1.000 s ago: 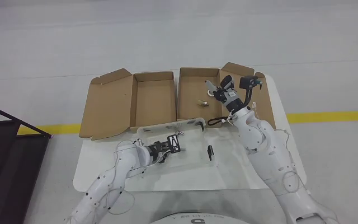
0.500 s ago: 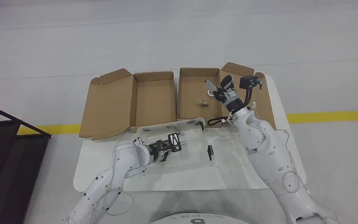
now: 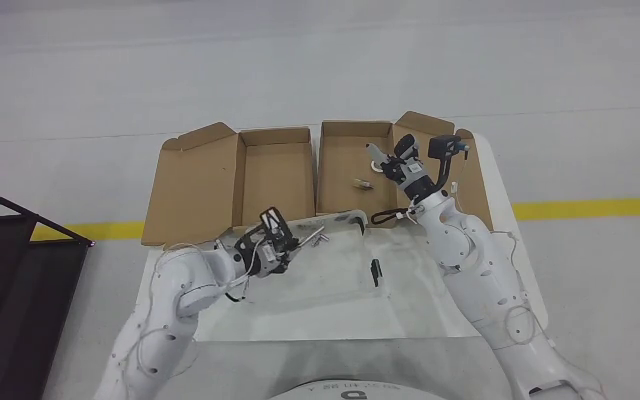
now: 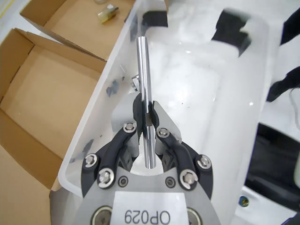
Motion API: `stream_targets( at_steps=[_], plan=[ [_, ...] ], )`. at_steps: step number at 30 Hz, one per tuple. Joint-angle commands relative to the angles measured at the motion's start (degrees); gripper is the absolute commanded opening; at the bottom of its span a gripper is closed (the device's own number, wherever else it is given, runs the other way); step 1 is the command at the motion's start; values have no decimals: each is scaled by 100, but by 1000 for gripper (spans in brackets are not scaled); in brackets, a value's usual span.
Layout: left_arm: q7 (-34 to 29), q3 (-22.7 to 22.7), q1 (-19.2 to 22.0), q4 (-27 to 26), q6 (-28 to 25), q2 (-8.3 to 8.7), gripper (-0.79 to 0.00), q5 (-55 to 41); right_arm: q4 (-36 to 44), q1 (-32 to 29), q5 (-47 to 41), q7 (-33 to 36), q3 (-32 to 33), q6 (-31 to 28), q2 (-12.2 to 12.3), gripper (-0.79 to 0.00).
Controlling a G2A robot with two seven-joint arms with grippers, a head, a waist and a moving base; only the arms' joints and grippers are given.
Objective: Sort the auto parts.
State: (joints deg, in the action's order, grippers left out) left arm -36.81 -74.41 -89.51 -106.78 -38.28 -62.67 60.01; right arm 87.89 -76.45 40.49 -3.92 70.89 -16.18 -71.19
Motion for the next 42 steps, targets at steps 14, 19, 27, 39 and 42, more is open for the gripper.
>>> stream_targets(
  at_steps=[14, 19, 27, 39, 42],
  plan=[
    [-2302, -561, 720, 1111, 564, 164, -785, -5518, 0, 0, 0, 0, 0, 0, 0, 0],
    [-2776, -519, 901, 1409, 835, 199, -785, -6484, 0, 0, 0, 0, 0, 0, 0, 0],
    [-3146, -400, 1231, 1979, 1225, 210, -785, -7578, 0, 0, 0, 0, 0, 0, 0, 0],
    [-2858, -512, 1251, 1827, 839, 258, -785, -6687, 0, 0, 0, 0, 0, 0, 0, 0],
    [-2798, -491, 1231, 1812, 871, 254, -785, -6697, 0, 0, 0, 0, 0, 0, 0, 0]
  ],
)
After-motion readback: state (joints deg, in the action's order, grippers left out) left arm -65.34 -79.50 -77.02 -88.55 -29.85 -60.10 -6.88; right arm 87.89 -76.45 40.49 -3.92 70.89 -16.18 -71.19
